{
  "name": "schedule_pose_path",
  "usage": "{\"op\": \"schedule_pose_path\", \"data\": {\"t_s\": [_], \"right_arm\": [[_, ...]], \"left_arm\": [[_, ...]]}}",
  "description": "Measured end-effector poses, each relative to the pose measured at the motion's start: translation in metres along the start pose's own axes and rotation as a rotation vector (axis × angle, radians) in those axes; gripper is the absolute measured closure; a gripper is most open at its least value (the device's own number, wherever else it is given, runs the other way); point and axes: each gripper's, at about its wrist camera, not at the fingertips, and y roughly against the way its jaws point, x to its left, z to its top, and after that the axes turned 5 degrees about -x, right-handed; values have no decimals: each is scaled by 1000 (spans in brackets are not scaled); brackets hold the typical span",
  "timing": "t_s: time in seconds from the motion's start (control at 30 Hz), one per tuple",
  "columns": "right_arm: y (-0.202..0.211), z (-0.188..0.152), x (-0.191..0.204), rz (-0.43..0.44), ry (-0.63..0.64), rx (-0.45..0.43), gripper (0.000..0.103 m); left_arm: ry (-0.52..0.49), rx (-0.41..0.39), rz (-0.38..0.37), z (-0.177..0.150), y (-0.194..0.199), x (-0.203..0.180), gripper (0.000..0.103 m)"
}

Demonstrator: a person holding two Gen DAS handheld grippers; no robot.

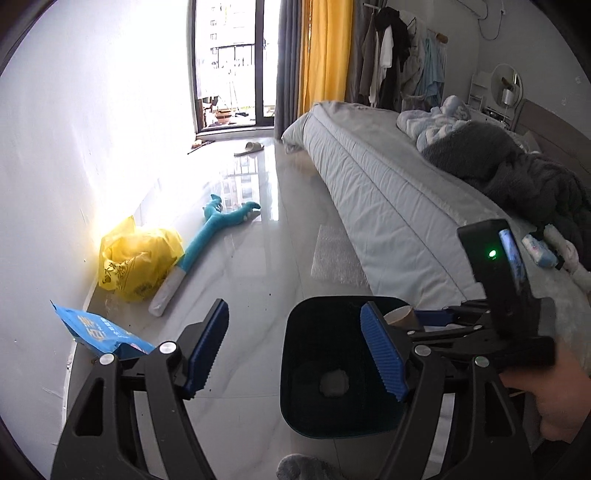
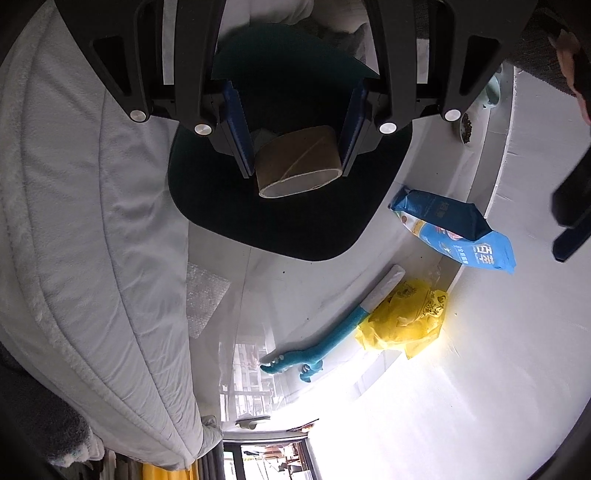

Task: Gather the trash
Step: 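Lower the right tool over the bin and open it to drop the tape core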

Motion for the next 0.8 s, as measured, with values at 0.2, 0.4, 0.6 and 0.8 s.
{"op": "schedule_pose_path", "data": {"t_s": [0.2, 0.4, 0.6, 0.8], "right_arm": [[-20, -7, 3, -23, 19, 42, 56], [-36, -14, -2, -59, 21, 79, 55], [-41, -21, -3, -77, 32, 104, 39], [-30, -21, 1, -57, 42, 78, 35]], "left_arm": [[14, -77, -14, 11, 22, 4, 27], [13, -152, -23, 24, 46, 5, 27], [7, -206, -40, 36, 65, -2, 27], [11, -244, -59, 44, 81, -6, 27]]}}
